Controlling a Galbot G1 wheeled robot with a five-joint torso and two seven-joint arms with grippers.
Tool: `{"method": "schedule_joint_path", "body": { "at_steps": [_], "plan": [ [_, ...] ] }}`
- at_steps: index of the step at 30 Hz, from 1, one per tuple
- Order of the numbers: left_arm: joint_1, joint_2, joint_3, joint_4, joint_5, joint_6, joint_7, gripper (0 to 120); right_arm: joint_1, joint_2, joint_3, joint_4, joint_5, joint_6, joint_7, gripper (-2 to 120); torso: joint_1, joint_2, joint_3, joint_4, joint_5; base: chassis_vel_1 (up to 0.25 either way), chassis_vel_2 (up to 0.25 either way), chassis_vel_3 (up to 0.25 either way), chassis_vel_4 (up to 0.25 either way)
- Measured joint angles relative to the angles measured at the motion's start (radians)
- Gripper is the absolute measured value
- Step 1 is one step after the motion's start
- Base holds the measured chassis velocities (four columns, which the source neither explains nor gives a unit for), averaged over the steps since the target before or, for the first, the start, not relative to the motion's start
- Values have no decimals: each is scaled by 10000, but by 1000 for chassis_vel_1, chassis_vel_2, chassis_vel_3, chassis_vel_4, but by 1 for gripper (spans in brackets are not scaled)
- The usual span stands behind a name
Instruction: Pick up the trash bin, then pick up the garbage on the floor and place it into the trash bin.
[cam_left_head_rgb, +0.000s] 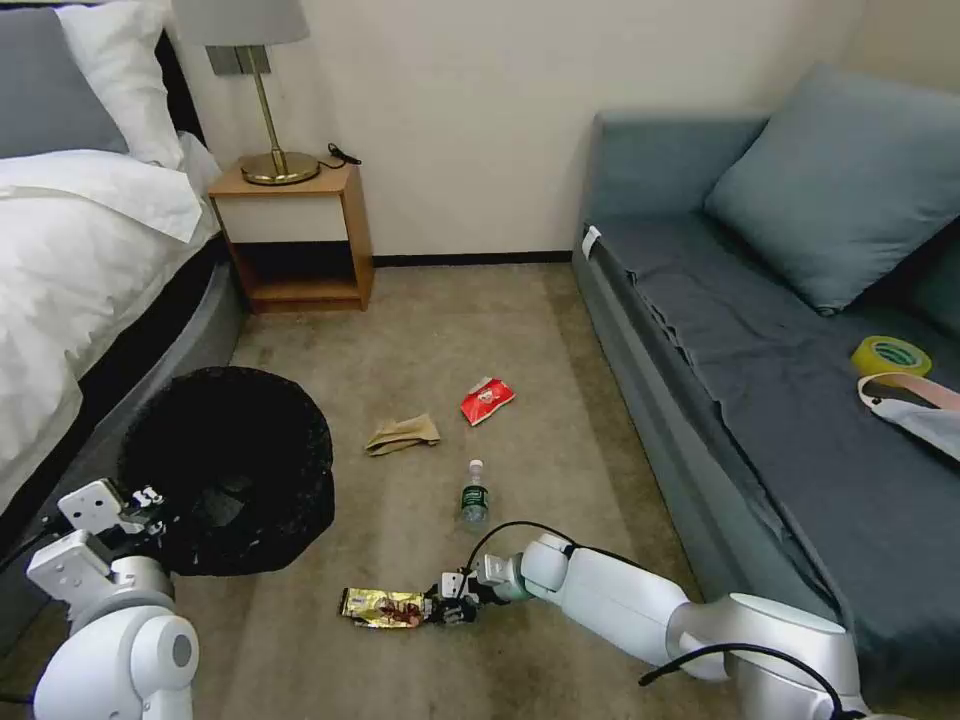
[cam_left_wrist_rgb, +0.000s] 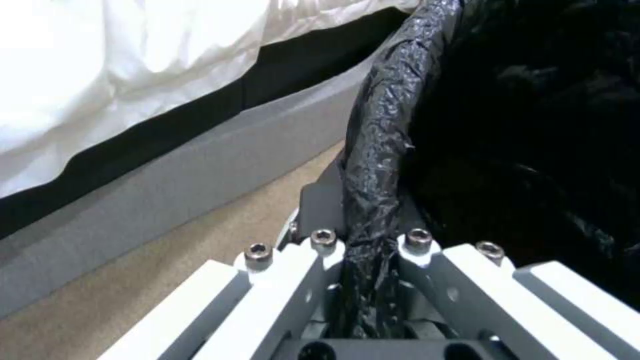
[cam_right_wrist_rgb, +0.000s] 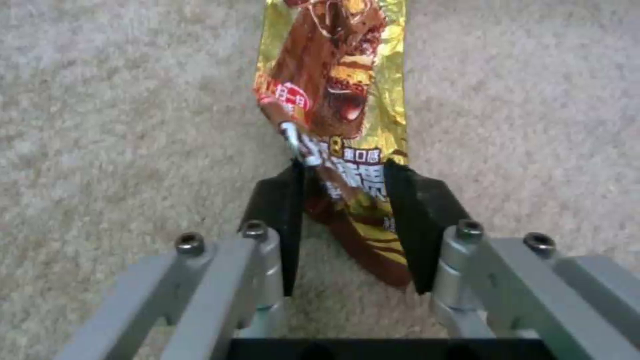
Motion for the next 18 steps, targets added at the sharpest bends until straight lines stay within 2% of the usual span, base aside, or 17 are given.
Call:
{"method": "schedule_joint_path", "body": {
  "at_steps": [6, 10, 18],
  "plan": [
    [-25, -1, 50, 69, 72, -47, 9, 3, 0, -35, 14, 62, 75, 42, 138, 22, 0, 0, 0, 0, 1, 0, 0, 0, 0],
    [-49, -3, 64, 98, 98, -59, 14, 3, -24, -46, 17, 79, 143, 108, 252, 4, 0, 0, 0, 0, 0, 0, 0, 0, 0],
    [-41, -3, 65, 123, 125, -98, 20, 3, -70, -86, 37, 134, 309, 208, 244, 0, 0, 0, 0, 0, 0, 0, 0, 0, 0]
  ]
}}
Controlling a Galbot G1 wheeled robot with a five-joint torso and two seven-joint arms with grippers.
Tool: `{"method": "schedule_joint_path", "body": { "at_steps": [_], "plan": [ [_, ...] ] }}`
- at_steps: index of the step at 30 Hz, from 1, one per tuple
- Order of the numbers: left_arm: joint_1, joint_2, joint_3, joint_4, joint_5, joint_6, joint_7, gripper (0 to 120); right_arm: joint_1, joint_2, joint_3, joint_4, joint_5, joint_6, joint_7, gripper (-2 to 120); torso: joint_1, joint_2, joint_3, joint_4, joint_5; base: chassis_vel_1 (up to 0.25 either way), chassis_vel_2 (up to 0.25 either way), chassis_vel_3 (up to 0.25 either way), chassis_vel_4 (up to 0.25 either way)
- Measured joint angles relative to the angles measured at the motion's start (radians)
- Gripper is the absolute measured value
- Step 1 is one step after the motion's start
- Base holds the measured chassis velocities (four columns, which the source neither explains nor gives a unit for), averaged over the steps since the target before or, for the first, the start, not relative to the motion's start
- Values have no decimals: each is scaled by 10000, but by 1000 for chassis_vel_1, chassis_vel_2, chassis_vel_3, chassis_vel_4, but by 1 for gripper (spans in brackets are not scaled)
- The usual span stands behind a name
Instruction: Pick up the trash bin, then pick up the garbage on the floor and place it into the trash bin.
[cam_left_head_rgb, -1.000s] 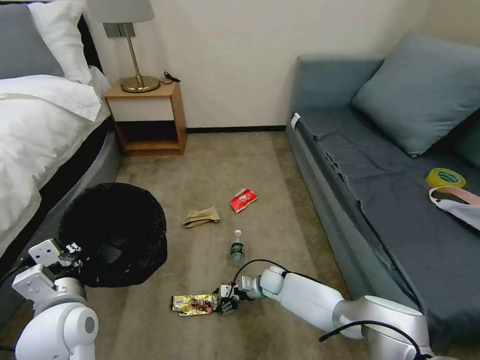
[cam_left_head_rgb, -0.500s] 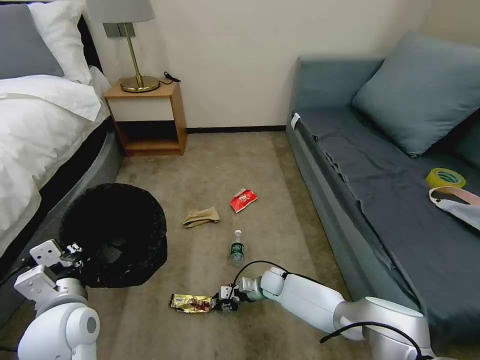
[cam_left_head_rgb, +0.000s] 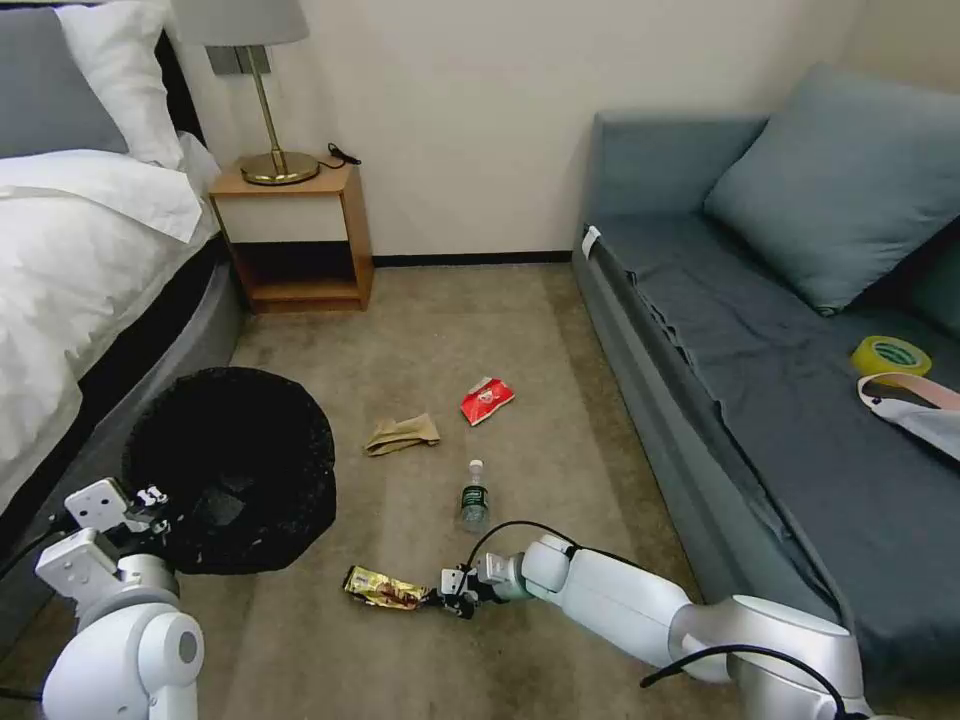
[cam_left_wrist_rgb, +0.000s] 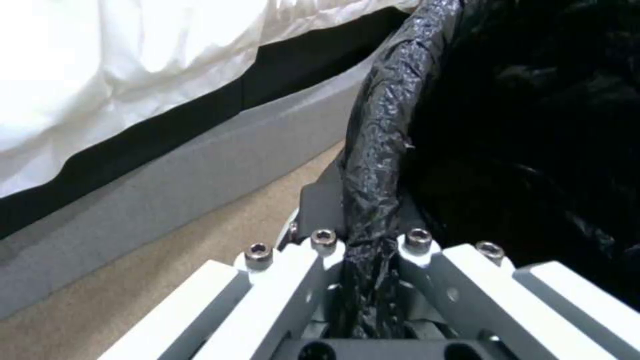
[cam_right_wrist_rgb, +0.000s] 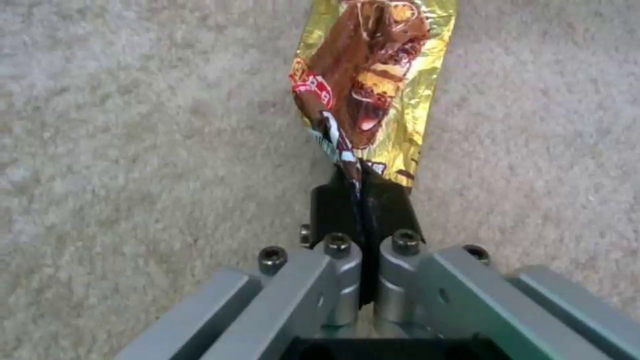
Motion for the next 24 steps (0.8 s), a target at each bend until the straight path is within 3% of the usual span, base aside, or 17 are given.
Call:
{"method": "schedule_joint_path", "body": {
  "at_steps": [7, 13, 24],
  "plan": [
    [6, 0, -16, -61, -26, 24, 3, 3, 7, -219, -134, 519, 546, -31, 64, 0, 0, 0, 0, 0, 0, 0, 0, 0, 0],
    [8, 1, -70, -75, -91, 92, 5, 3, 275, -843, -452, 1860, 1768, -333, 364, 0, 0, 0, 0, 1, 1, 0, 0, 0, 0],
    [17, 143, -171, 122, -169, 102, 8, 3, 688, -3174, -216, 3832, 2556, -348, 633, 0, 0, 0, 0, -2, 1, 0, 0, 0, 0]
  ]
}}
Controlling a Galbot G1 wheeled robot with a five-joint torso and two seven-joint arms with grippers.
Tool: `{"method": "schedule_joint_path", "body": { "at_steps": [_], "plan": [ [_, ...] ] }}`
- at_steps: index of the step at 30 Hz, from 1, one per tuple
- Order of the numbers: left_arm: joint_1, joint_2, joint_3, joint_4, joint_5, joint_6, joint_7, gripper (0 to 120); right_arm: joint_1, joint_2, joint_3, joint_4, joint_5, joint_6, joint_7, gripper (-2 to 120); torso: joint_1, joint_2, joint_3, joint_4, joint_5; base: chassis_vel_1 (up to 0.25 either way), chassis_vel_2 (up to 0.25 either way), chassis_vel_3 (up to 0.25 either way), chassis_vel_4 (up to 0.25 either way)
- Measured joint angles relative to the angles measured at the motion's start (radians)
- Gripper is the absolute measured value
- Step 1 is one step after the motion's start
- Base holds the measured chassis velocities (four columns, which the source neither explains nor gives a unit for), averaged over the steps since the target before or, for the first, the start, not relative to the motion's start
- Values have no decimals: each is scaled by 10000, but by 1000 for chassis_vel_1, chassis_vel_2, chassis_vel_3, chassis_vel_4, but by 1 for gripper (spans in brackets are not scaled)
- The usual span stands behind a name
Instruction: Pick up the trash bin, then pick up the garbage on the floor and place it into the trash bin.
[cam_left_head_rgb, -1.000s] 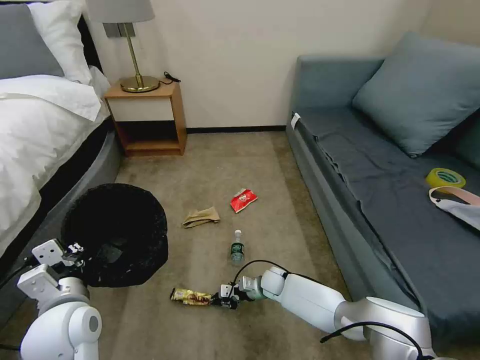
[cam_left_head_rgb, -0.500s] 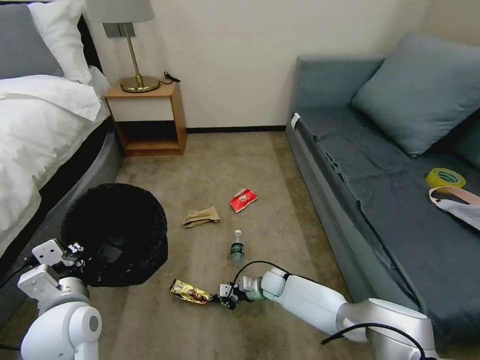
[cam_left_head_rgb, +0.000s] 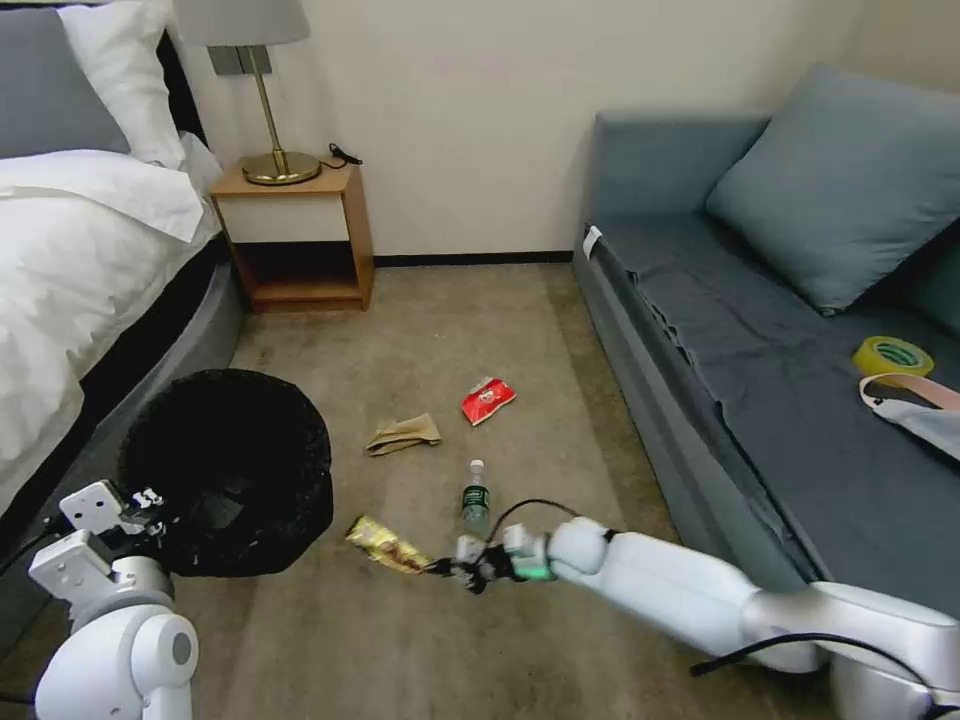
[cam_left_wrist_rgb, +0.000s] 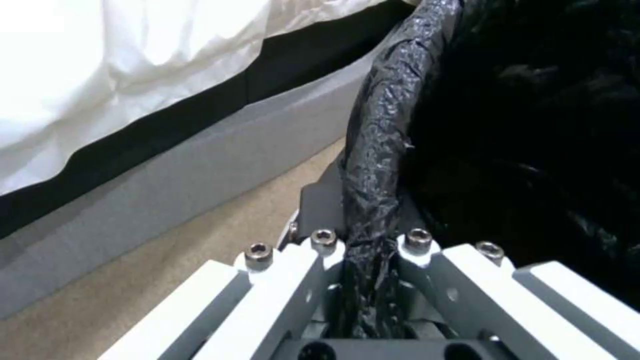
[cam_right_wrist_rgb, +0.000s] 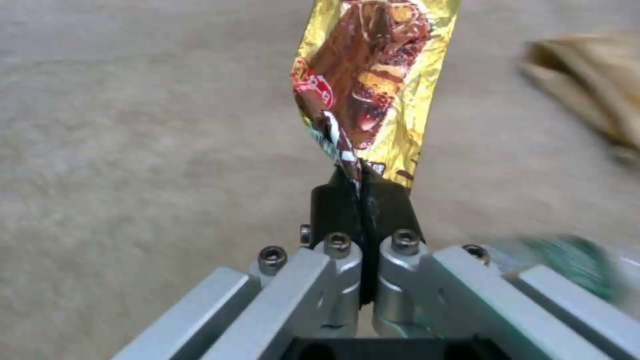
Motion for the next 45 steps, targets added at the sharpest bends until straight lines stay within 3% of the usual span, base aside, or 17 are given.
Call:
{"method": "schedule_joint_path", "body": {
  "at_steps": [7, 11, 20, 26, 30, 45],
  "plan": [
    [77, 82, 81, 42, 21, -6, -10, 3, -21, -1246, 900, 1166, 711, 316, 377, 0, 0, 0, 0, 2, 0, 0, 0, 0, 0],
    [140, 98, 178, 81, 71, -7, -15, 3, -39, -1813, 1417, 2895, 1422, 79, 1088, 0, 0, 0, -1, 2, -1, 0, 0, 0, 0],
    [223, 49, 431, 38, 111, -27, -20, 3, 284, -2081, 1800, 5332, 2872, -566, 2385, 0, 0, 0, -1, 3, -2, 0, 0, 0, 0],
    [252, -54, 616, 14, 266, -53, -15, 3, 470, -1557, 1330, 7010, 3614, -1234, 3812, 0, 0, 2, -1, 3, -3, 0, 0, 0, 0],
    [240, -88, 686, -42, 305, -54, -15, 3, 757, -1212, 825, 7323, 3849, -1533, 4341, 0, 0, 2, -1, 3, -3, 0, 0, 0, 0],
    [236, -140, 966, -230, 583, -46, 33, 3, 2096, 93, -879, 5901, 3843, -1728, 4777, 0, 0, 1, 0, 4, -2, 0, 0, 0, 0]
  ]
}}
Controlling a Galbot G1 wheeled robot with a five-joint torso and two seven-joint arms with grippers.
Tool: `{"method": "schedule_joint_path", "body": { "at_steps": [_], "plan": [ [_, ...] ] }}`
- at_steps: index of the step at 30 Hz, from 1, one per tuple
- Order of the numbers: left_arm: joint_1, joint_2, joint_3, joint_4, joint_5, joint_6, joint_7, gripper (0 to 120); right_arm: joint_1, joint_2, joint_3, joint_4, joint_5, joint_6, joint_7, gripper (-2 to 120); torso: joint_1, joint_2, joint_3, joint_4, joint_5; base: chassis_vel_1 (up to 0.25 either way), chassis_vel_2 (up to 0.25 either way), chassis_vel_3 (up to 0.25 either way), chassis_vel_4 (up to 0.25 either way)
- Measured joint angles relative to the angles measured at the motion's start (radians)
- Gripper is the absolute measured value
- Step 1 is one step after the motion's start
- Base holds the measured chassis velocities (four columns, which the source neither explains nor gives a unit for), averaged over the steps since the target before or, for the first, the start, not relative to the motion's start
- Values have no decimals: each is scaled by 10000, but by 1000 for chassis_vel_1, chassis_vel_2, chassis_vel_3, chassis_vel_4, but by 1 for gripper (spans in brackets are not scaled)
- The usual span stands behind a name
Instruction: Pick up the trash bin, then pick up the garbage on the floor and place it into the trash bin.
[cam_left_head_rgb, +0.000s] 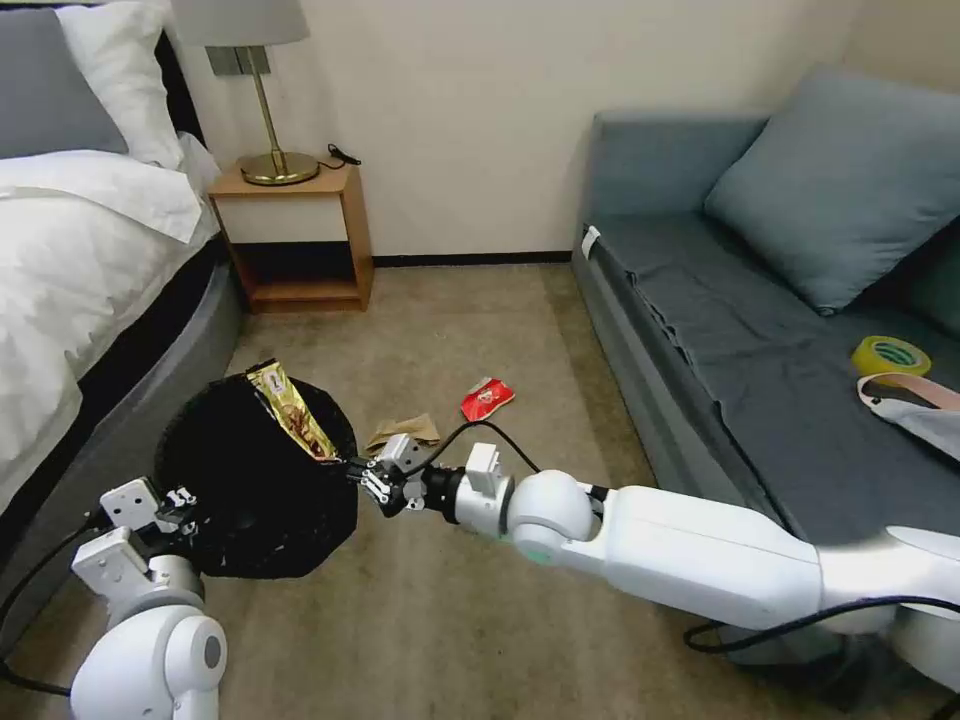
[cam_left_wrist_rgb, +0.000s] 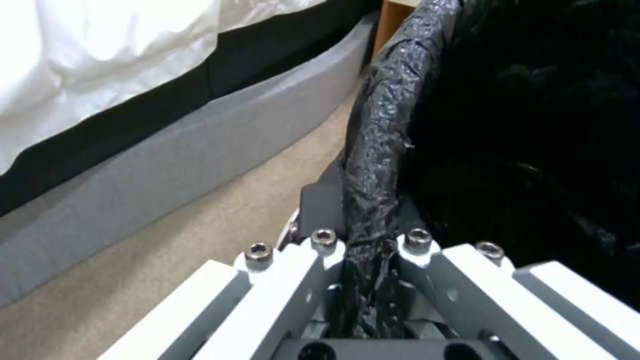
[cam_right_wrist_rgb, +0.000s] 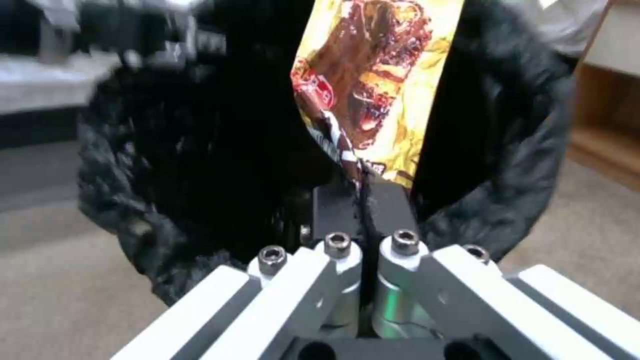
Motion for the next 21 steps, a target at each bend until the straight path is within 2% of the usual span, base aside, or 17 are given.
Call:
{"method": "schedule_joint_path", "body": {
  "at_steps": [4, 8, 13, 15, 18, 21],
  "plan": [
    [0, 0, 52, -1, 69, -1, 9, 3, 141, 288, -227, -237, -11, -93, 67, 0, -1, 0, 0, -2, 0, 0, 0, 0, 0],
    [21, -5, 194, 9, 223, -73, 26, 3, 586, 1125, -737, -636, -25, -308, 216, 0, 0, 0, 0, 0, 1, 0, 0, 0, 0],
    [73, -6, 289, 25, 338, -174, 44, 3, 1030, 1791, -1130, -1111, -34, -557, 434, 0, 0, 0, 0, 1, 0, 0, 0, 0, 0],
    [80, -6, 298, 25, 347, -185, 47, 3, 1060, 1833, -1152, -1154, -41, -588, 452, 0, 0, 0, 0, 0, 0, 0, 0, 0, 0],
    [112, -6, 331, 2, 369, -201, 52, 3, 1197, 2012, -1293, -1358, -117, -727, 637, 4, 0, 0, 0, 1, 0, 0, 0, 0, 0],
    [127, -5, 344, -67, 370, -202, 60, 3, 1290, 2080, -1402, -1523, -249, -817, 697, 17, -1, 0, 0, 0, 0, 0, 0, 0, 0]
  ]
}}
